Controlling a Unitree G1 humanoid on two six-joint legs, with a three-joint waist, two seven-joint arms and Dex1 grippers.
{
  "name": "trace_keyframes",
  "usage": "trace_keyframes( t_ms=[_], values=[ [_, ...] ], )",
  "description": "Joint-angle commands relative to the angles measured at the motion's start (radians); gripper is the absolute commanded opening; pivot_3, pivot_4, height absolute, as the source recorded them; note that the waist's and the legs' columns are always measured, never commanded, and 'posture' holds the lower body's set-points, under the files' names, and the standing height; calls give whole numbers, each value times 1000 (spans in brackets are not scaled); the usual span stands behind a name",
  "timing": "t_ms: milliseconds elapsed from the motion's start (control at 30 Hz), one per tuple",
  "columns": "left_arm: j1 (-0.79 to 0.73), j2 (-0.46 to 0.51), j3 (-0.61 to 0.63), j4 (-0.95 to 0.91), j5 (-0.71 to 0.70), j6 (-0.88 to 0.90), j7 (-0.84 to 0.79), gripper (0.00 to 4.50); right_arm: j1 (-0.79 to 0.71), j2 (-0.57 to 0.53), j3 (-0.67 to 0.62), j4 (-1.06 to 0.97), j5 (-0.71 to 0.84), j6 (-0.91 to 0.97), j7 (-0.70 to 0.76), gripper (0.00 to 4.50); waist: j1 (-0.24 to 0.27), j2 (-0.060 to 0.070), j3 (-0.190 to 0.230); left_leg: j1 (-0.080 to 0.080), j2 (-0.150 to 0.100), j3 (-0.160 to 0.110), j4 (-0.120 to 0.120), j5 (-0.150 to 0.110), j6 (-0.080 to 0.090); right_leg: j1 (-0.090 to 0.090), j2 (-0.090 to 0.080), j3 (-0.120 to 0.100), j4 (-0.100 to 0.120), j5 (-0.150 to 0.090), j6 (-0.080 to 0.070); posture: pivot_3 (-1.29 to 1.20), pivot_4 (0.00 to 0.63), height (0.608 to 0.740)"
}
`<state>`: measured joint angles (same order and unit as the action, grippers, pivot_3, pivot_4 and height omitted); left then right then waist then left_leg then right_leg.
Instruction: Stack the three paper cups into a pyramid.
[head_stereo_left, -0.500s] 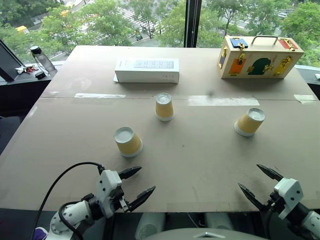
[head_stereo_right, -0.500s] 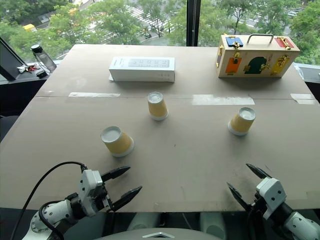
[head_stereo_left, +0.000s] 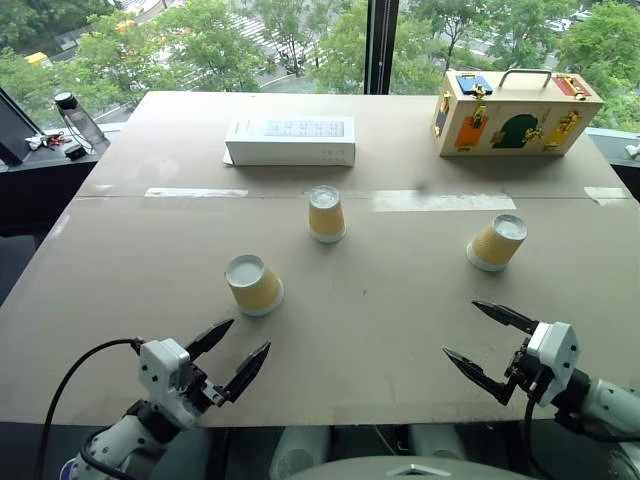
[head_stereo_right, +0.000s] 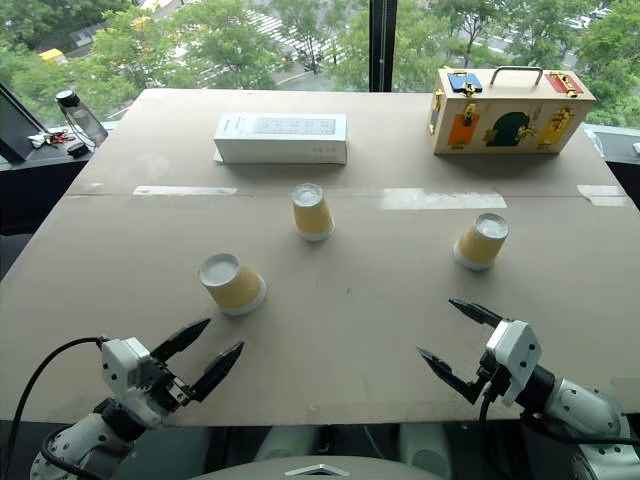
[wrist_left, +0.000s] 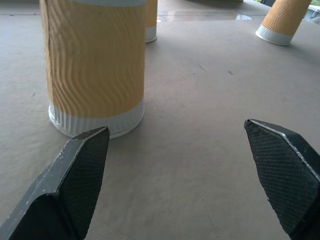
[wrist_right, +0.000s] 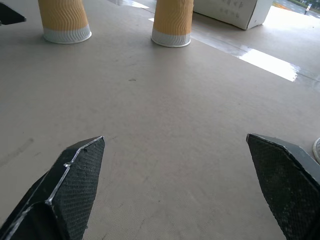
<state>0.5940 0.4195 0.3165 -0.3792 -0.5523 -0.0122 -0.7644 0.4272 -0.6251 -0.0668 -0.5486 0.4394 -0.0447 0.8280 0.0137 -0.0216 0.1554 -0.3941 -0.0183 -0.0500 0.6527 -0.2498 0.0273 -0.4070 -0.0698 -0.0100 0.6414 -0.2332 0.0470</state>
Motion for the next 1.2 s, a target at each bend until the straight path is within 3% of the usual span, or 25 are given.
trace_keyframes(
  t_ms=[33, 367, 667, 800, 833, 1000, 1200],
  values=[
    [-25, 8, 24, -100, -32, 58, 70, 4429, -31, -23, 22, -74, 33, 16, 41, 4500, 4, -1, -1, 0, 0, 0, 0, 0, 0, 0, 0, 0, 0, 0, 0, 0, 150, 740],
    [-248, 129, 25, -102, -80, 247, 103, 4429, -91, -52, 30, -139, 123, 66, 95, 4500, 3, -1, -1, 1, -1, 0, 0, 0, 0, 2, 6, -2, 0, 2, -3, 0, 150, 740],
    [-390, 179, -28, -5, -30, 263, 37, 4429, -59, -53, 15, -184, 156, 97, 84, 4500, 1, -1, -1, 2, -1, 1, 0, 0, 0, 2, 6, -2, 0, 3, -4, 0, 150, 740],
    [-416, 193, -50, 29, 8, 242, -1, 2652, -55, -47, 14, -192, 145, 103, 61, 4500, 2, -1, -1, 2, -1, 1, 0, 0, 0, 2, 6, -1, 0, 3, -4, 0, 150, 740],
    [-421, 197, -55, 35, 20, 235, -7, 2466, -54, -46, 14, -194, 142, 104, 56, 4500, 2, -1, -1, 2, -1, 1, 0, 0, 0, 2, 6, -1, 0, 3, -4, 0, 150, 740],
    [-479, 196, -68, 64, 35, 216, -40, 2463, -38, -34, 18, -199, 119, 95, 32, 4500, 4, -1, -1, 3, 0, 0, 0, 0, 0, 3, 6, -1, 0, 3, -4, 0, 150, 740],
    [-663, 209, -163, 91, -21, 317, -126, 2463, -14, -16, 13, -203, 77, 84, 3, 4500, 7, -1, -1, 2, -1, 0, 1, 0, 0, 3, 6, -2, 0, 3, -4, 0, 150, 740]
  ],
)
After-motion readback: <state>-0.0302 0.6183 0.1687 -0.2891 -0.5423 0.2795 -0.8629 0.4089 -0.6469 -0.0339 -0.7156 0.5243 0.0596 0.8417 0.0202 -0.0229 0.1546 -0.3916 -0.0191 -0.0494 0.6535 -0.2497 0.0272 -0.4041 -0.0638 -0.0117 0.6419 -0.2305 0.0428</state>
